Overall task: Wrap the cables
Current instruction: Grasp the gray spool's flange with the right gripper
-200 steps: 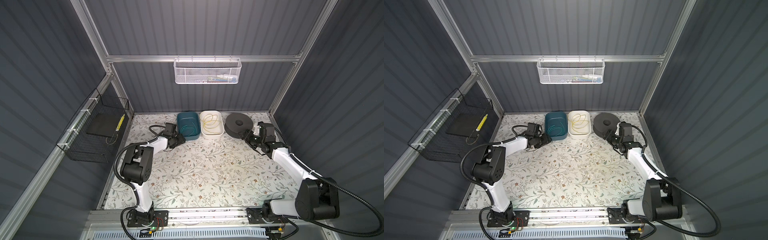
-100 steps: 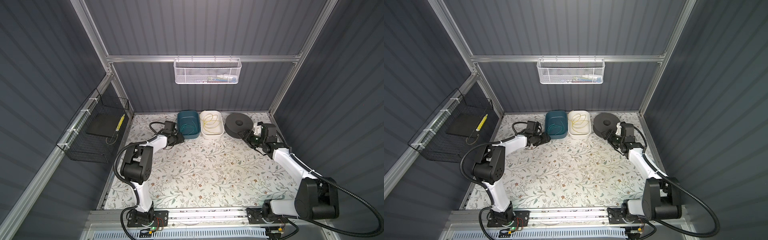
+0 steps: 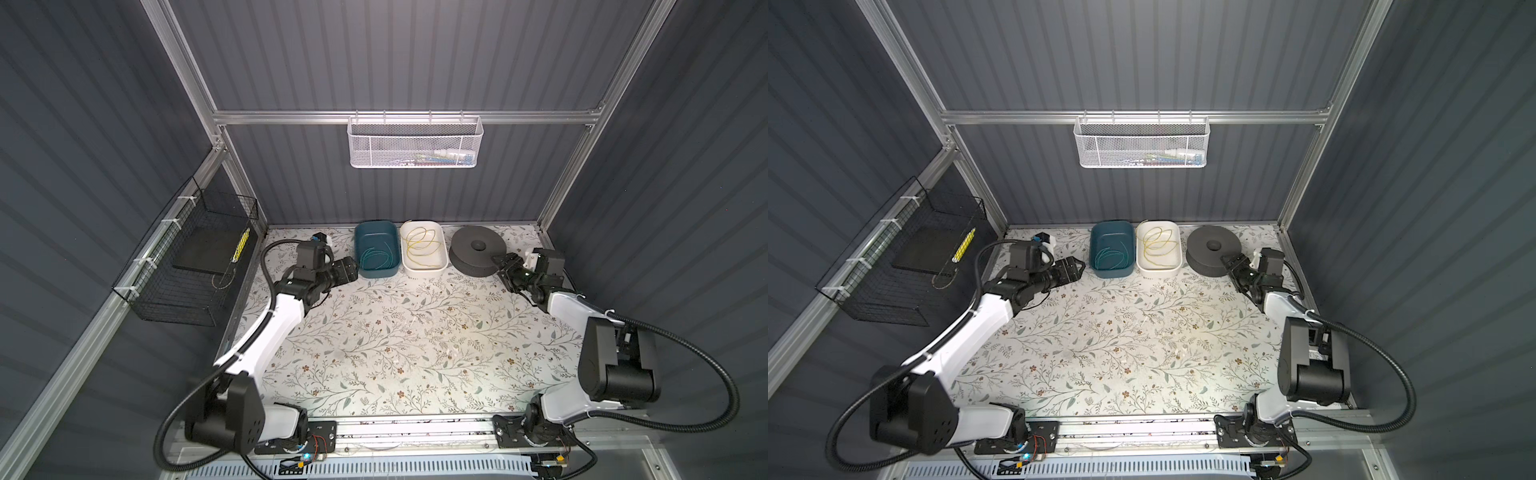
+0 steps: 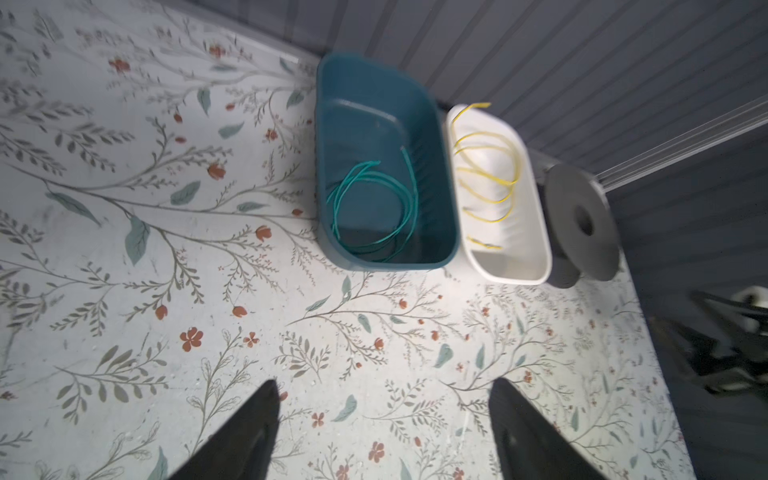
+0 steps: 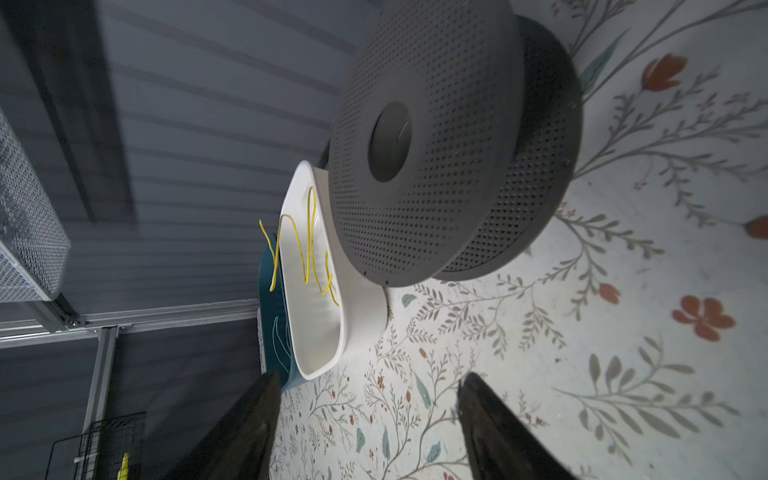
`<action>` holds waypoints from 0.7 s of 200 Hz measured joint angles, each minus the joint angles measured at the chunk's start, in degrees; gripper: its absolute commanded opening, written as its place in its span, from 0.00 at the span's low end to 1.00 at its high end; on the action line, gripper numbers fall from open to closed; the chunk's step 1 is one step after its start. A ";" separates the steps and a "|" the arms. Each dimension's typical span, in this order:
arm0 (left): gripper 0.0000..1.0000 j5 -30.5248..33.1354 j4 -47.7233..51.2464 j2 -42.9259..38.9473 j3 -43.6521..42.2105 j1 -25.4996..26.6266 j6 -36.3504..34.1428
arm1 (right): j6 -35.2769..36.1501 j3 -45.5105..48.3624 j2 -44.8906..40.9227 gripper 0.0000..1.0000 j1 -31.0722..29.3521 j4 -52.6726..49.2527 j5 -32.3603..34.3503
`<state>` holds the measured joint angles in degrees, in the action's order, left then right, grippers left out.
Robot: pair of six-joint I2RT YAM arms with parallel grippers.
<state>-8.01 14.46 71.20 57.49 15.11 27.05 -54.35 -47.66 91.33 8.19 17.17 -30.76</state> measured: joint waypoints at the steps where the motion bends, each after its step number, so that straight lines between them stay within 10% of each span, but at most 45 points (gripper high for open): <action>1: 0.99 0.00 -0.07 -0.44 -0.22 0.00 -0.11 | -0.11 0.04 0.15 0.66 0.04 0.20 -0.04; 56: 0.99 -2.12 -7.96 -16.81 -17.42 0.00 4.61 | -8.72 0.09 12.46 0.60 0.35 14.40 -3.39; 140: 0.99 -7.21 -14.71 -10.75 -17.42 0.00 6.84 | -15.23 -2.93 22.69 0.45 0.46 25.88 -4.39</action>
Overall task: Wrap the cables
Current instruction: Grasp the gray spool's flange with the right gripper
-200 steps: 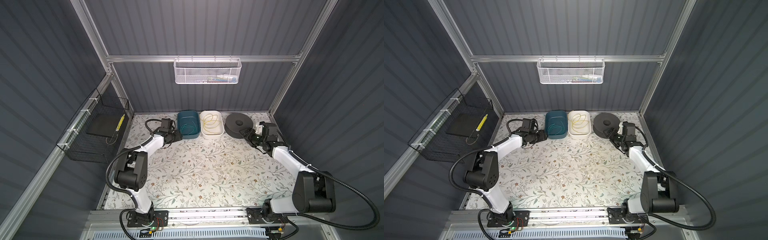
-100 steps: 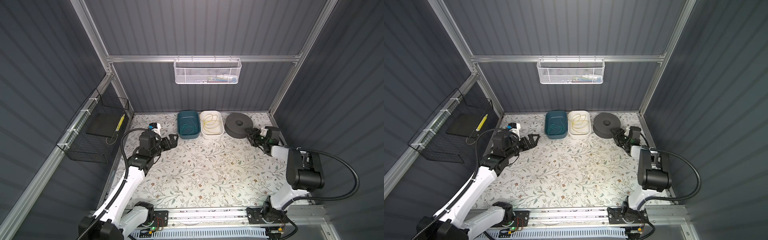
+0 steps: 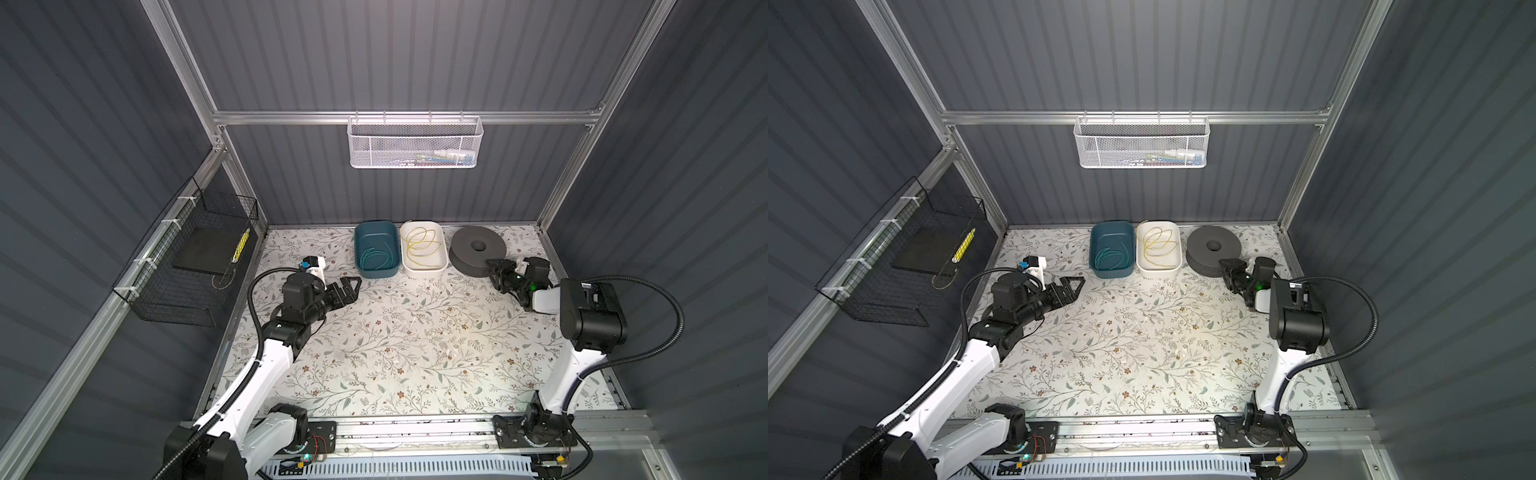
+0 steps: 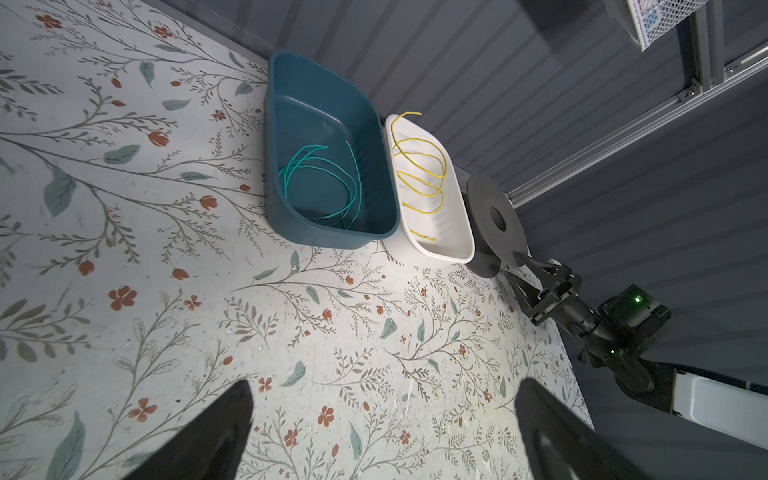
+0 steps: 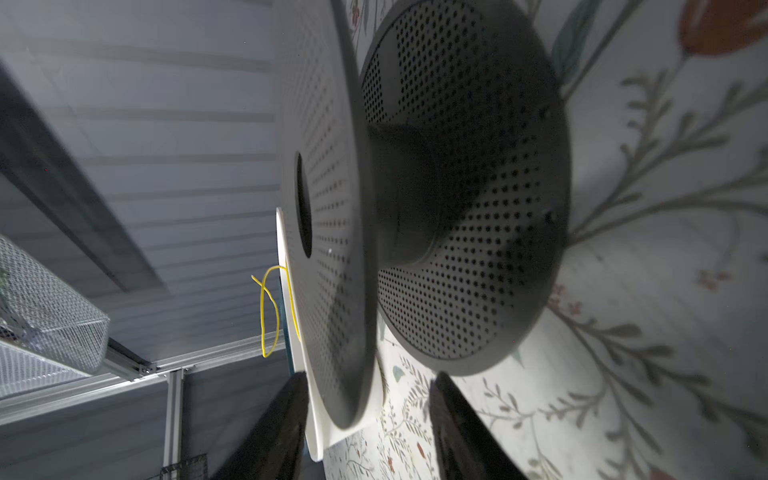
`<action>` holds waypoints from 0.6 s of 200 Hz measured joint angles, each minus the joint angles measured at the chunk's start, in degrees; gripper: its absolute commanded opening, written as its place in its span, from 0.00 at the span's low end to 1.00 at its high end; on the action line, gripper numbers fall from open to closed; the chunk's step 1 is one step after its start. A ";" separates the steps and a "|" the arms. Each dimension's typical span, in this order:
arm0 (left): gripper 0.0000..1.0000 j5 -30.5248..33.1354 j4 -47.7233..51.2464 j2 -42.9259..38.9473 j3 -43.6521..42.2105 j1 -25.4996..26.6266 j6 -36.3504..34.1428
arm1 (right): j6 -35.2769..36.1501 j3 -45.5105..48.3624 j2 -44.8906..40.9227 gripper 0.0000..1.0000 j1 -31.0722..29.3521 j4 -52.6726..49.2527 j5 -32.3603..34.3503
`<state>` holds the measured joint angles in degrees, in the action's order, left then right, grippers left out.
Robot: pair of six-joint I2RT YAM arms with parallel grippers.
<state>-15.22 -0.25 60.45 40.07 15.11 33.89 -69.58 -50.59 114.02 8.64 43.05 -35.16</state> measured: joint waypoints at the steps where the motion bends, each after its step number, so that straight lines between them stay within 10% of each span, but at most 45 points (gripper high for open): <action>1: 0.99 -0.02 -0.11 0.04 0.00 0.00 0.04 | -0.02 -0.04 0.11 0.45 0.00 0.15 -0.04; 120: 1.00 -0.50 -9.07 0.59 -1.68 0.00 2.84 | -9.64 -3.02 6.80 0.08 0.00 15.76 -2.05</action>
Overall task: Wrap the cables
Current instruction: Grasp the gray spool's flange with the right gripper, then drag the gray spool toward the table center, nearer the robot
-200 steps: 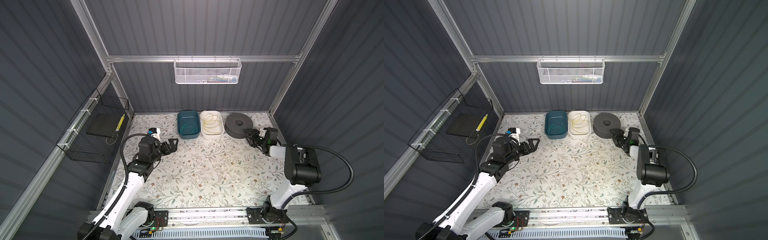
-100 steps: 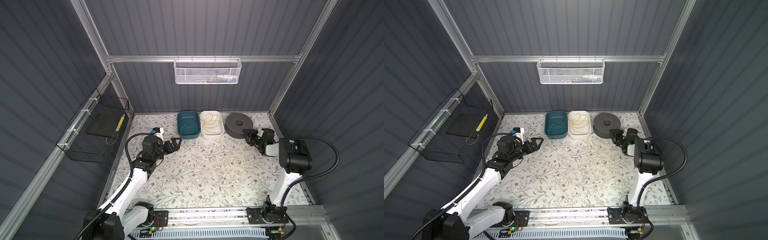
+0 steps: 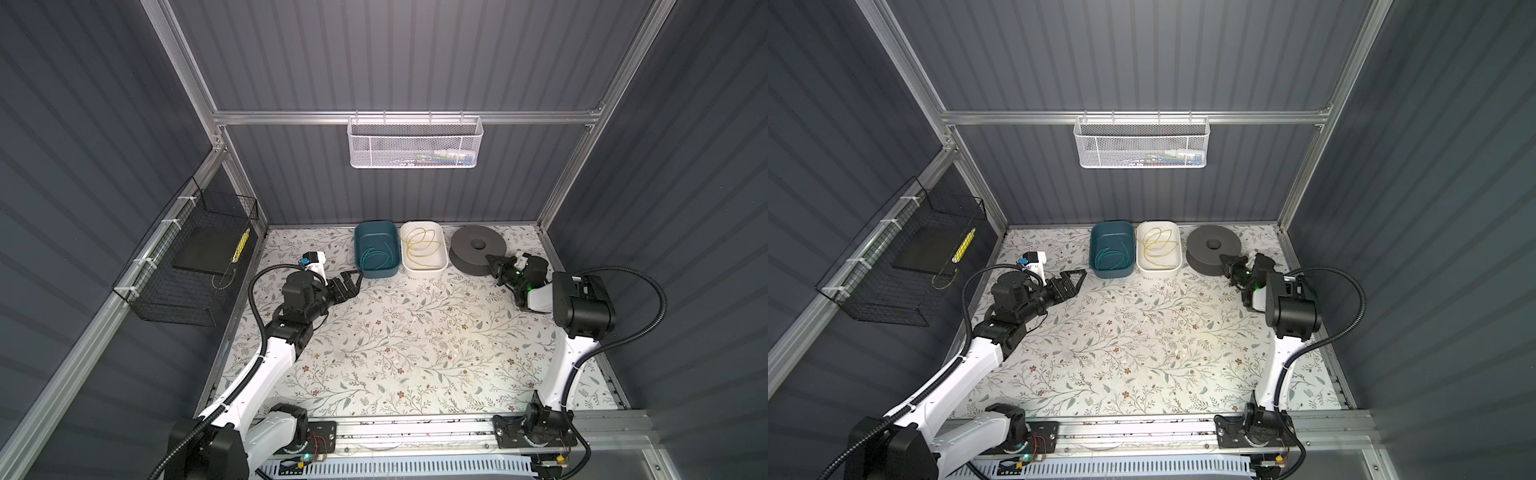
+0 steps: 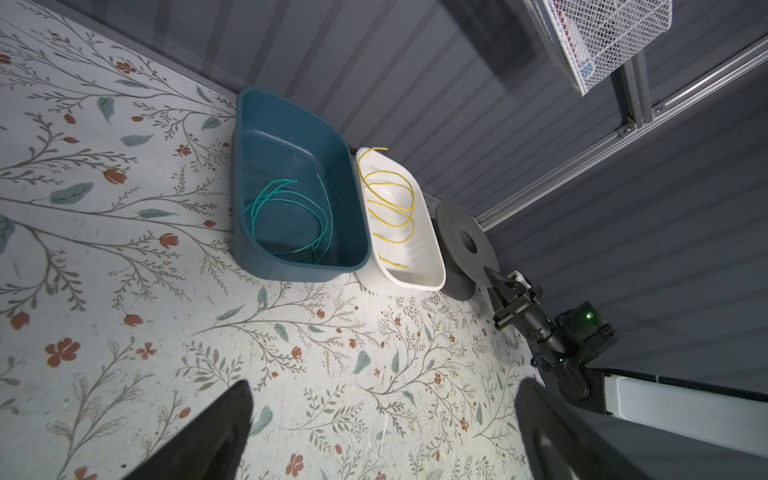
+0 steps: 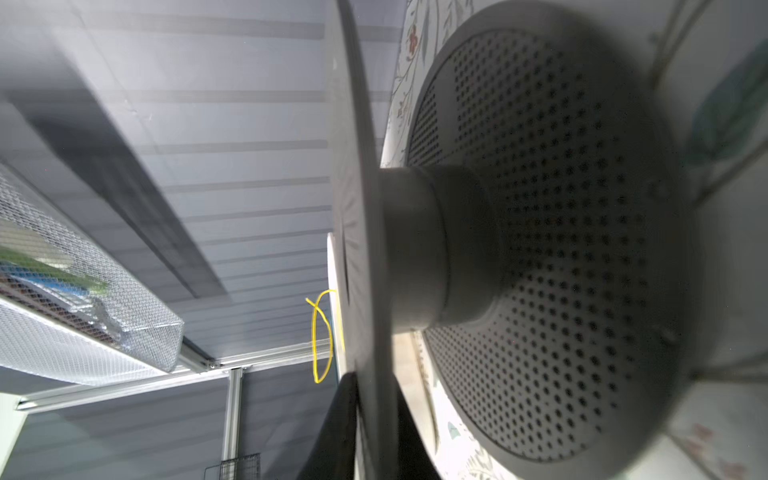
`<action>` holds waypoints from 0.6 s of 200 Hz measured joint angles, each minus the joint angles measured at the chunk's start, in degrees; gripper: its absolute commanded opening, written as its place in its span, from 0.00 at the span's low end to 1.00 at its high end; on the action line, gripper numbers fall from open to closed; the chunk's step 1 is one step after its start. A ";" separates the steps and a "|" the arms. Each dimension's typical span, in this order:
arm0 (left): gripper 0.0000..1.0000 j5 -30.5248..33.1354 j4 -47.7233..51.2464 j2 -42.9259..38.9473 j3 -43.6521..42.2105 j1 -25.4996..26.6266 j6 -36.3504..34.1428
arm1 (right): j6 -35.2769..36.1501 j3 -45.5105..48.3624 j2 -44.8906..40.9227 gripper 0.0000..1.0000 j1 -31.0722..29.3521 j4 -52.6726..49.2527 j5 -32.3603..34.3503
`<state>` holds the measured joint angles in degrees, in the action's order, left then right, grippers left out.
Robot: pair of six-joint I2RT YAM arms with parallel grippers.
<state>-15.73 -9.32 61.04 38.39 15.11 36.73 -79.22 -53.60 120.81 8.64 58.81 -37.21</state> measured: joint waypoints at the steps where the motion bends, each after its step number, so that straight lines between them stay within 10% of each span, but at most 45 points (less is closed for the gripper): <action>1: 1.00 0.00 0.00 0.00 0.00 0.00 0.00 | -0.07 0.00 -0.02 0.07 0.00 0.09 0.00; 120: 0.99 -0.22 0.46 -4.02 -0.87 0.00 1.77 | -1.09 5.75 -13.51 0.00 0.22 -1.18 -1.66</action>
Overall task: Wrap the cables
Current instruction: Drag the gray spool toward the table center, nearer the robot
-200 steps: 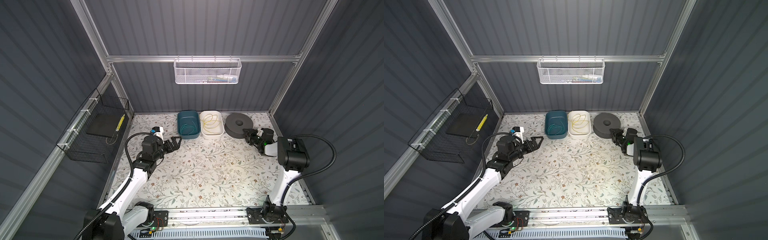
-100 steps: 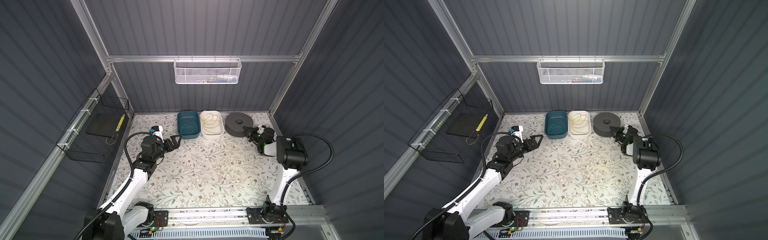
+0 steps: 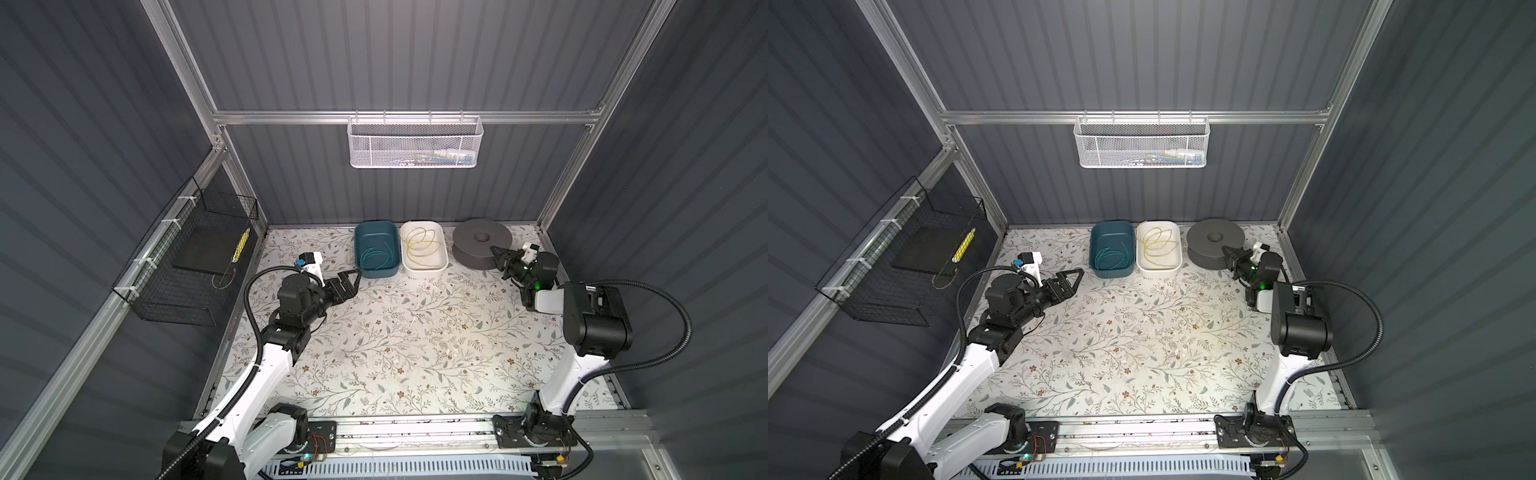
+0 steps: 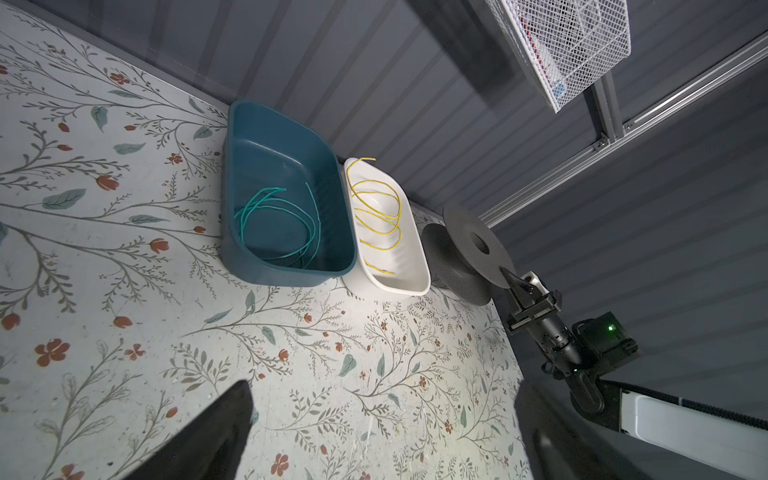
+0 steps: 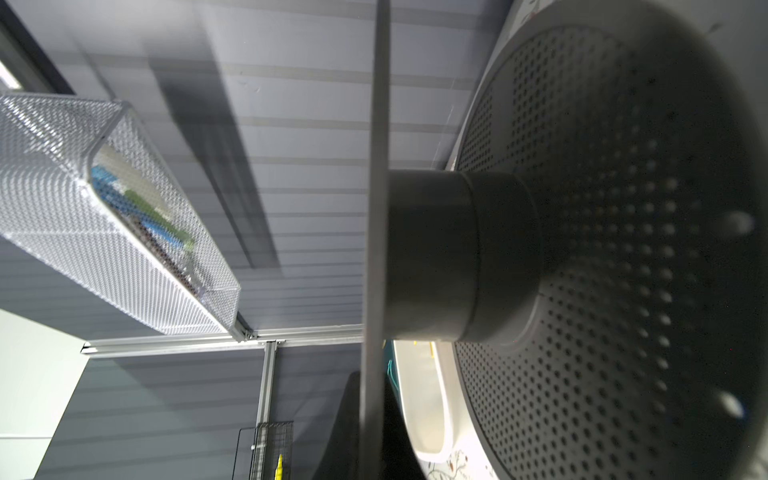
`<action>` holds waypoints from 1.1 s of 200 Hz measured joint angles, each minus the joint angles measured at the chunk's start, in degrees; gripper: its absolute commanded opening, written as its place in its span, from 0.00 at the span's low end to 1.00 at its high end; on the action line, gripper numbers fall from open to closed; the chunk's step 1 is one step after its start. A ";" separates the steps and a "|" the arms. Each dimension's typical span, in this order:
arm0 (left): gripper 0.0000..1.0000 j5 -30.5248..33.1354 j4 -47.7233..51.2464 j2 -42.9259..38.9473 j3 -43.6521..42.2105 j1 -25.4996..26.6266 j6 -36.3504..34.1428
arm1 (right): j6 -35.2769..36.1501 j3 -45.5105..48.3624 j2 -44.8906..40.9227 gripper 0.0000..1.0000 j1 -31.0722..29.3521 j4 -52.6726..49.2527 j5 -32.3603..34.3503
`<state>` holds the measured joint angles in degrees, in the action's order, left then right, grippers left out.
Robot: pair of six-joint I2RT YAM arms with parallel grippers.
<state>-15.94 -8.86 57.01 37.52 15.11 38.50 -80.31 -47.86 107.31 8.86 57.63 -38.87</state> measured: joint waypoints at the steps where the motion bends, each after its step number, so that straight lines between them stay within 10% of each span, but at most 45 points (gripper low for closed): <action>1: 0.99 0.00 0.00 0.00 0.00 0.00 0.00 | 0.00 0.00 0.00 0.00 0.00 0.00 0.00; 88: 0.99 0.00 0.24 -4.83 -4.85 0.00 1.25 | 2.25 14.08 -20.48 0.00 -2.82 -5.05 -2.21; 141: 0.99 0.11 2.16 -11.04 -5.49 0.00 1.86 | 6.14 20.81 -35.19 0.00 -21.22 -14.27 1.79; 220: 0.99 0.48 5.51 -20.94 -10.03 0.00 5.51 | 6.62 27.82 -34.18 0.00 -42.66 -14.14 14.36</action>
<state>-15.46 -3.36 36.07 27.49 15.11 44.01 -73.69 -20.03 73.12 -33.80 43.48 -24.51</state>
